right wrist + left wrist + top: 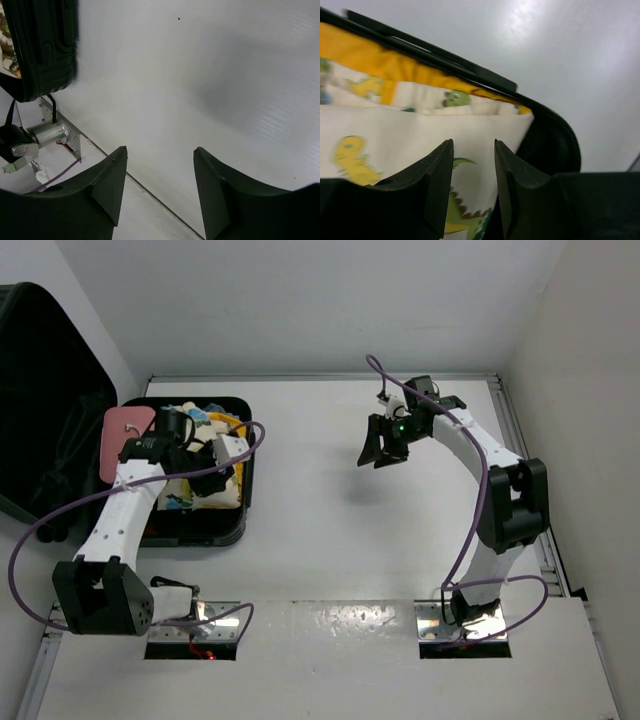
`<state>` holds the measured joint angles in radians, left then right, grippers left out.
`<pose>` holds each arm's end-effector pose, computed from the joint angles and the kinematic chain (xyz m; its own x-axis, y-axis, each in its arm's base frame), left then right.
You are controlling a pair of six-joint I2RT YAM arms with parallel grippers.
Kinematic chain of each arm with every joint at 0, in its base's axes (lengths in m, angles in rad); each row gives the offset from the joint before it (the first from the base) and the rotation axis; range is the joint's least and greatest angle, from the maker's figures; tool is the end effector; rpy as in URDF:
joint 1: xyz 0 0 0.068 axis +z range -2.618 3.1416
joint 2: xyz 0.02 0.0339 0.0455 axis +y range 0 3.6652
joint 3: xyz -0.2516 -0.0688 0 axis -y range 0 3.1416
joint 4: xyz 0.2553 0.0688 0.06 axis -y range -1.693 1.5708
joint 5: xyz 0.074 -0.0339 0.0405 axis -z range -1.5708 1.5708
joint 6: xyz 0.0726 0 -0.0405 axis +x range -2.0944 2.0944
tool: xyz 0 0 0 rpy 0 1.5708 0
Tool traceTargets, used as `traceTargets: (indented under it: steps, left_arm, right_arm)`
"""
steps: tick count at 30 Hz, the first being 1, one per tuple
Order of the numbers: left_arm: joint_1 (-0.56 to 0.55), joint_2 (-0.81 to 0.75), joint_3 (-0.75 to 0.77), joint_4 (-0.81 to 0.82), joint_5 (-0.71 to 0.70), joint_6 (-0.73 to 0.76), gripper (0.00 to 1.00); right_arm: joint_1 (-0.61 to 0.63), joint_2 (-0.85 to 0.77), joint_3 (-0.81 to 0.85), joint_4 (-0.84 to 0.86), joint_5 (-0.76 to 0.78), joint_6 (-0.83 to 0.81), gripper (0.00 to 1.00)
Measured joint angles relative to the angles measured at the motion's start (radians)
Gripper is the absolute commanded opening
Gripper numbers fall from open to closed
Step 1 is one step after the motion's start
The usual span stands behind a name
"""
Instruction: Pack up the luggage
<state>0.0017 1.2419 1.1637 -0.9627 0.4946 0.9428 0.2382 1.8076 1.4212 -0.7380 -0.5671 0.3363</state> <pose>0.2677 -0.0340 0.2725 -0.3140 0.7117 -0.6284 0.8383 0.5185 0.1684 0.3761 0.1315 0.1955 -0.9675 0.0515 -0.2476 -0.1114 0.7923 0.5999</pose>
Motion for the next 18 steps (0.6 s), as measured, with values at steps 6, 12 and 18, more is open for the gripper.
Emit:
traceTargets:
  steps: [6,12,18]
  left_arm:
    - [0.000,0.042,-0.061,-0.037,0.021,0.033,0.43]
    - [-0.018,0.094,-0.081,0.006,0.032,0.032,0.43]
    - [-0.054,0.128,-0.156,0.078,-0.003,0.032,0.43]
  right_arm:
    - [0.002,-0.001,-0.002,0.000,-0.005,0.000,0.56]
    - [0.002,-0.001,-0.002,0.000,-0.009,0.000,0.56]
    - [0.002,-0.001,-0.002,-0.002,-0.009,-0.005,0.56]
